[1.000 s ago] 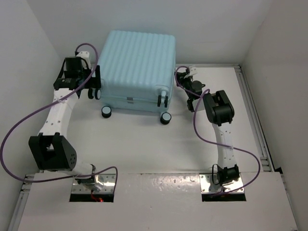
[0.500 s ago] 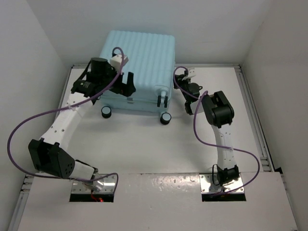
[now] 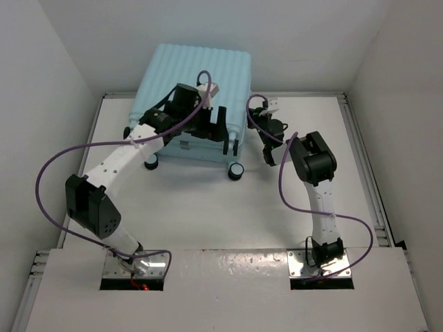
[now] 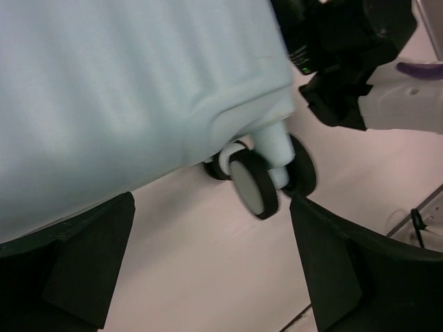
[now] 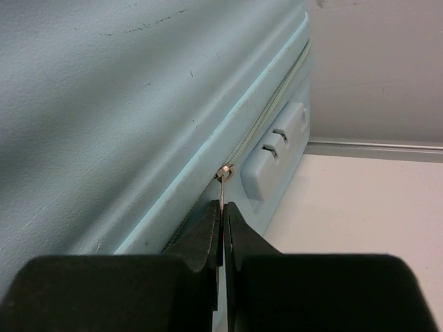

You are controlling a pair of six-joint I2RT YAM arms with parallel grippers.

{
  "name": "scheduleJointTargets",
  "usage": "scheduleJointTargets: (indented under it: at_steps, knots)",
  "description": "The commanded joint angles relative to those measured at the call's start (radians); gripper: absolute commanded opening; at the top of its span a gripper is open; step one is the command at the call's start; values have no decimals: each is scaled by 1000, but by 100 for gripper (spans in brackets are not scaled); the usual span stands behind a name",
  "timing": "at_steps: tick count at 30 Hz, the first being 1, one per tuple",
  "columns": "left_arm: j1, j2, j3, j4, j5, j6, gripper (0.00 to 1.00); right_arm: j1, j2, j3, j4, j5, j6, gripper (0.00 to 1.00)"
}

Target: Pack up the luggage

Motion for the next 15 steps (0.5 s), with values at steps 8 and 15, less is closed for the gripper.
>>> scheduleJointTargets:
  at_steps: [8,15]
  knots:
    - [-156,153,169,-64,-236,-199,100,133,-89,-32,323,-215,60,0]
    - [-212,186,137,-84,-400,-208,100,125,-112,-49,323,-213,70,0]
